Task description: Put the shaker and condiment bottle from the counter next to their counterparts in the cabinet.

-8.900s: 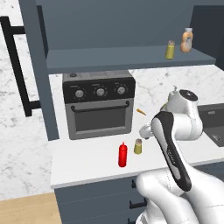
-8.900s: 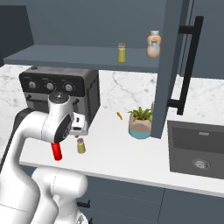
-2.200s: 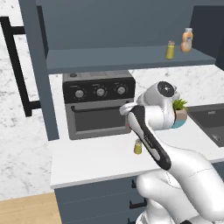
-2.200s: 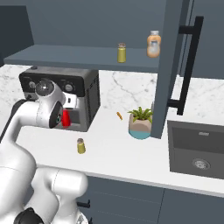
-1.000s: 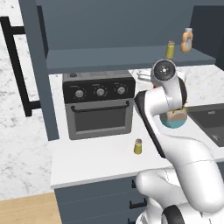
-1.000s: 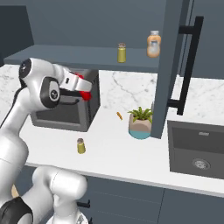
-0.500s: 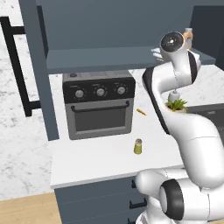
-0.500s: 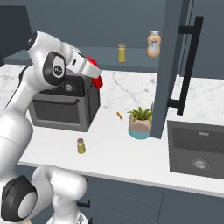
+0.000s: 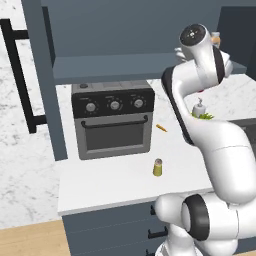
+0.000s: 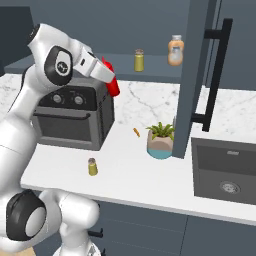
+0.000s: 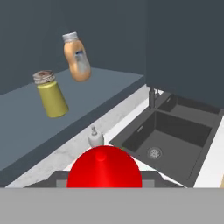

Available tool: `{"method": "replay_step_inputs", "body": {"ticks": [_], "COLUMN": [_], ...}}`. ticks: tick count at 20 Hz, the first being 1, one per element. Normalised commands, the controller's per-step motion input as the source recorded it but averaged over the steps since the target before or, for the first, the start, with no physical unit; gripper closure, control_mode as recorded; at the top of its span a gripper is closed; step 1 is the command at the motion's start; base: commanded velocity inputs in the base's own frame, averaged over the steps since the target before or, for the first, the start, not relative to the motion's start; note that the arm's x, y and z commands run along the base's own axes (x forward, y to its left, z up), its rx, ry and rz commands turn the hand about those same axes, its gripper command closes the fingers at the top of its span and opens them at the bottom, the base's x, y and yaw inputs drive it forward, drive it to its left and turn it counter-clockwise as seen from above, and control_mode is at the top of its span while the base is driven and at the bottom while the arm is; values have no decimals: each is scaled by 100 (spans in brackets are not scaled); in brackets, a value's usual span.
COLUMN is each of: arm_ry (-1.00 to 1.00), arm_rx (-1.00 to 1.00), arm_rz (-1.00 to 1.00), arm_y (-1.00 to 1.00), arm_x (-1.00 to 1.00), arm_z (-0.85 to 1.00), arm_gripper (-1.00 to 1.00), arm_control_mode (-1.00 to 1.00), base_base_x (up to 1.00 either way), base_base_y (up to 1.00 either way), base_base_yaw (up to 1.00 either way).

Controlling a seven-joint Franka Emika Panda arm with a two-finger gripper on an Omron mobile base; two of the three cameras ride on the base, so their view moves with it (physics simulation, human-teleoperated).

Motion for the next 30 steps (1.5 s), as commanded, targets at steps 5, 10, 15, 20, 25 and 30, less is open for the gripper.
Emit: {"method": "replay_step_inputs", "body": {"ticks": [5, 10, 15, 20, 25, 30], "arm_ry": [-1, 0, 0, 0, 0, 0], "arm_rx": [0, 0, 0, 0, 0, 0], "arm_rz": [0, 0, -5, -7, -3, 0], "arm_y": [-30, -27, -20, -34, -37, -19], "arm_x": [0, 0, 0, 0, 0, 0], "arm_z": [27, 27, 16, 16, 10, 0], "arm_gripper": [100, 100, 100, 100, 100, 100], "arm_control_mode": [-100, -100, -100, -100, -100, -100], "base_base_x": [0, 0, 0, 0, 0, 0], "base_base_y": [0, 0, 0, 0, 0, 0], "base_base_yaw": [0, 0, 0, 0, 0, 0]}}
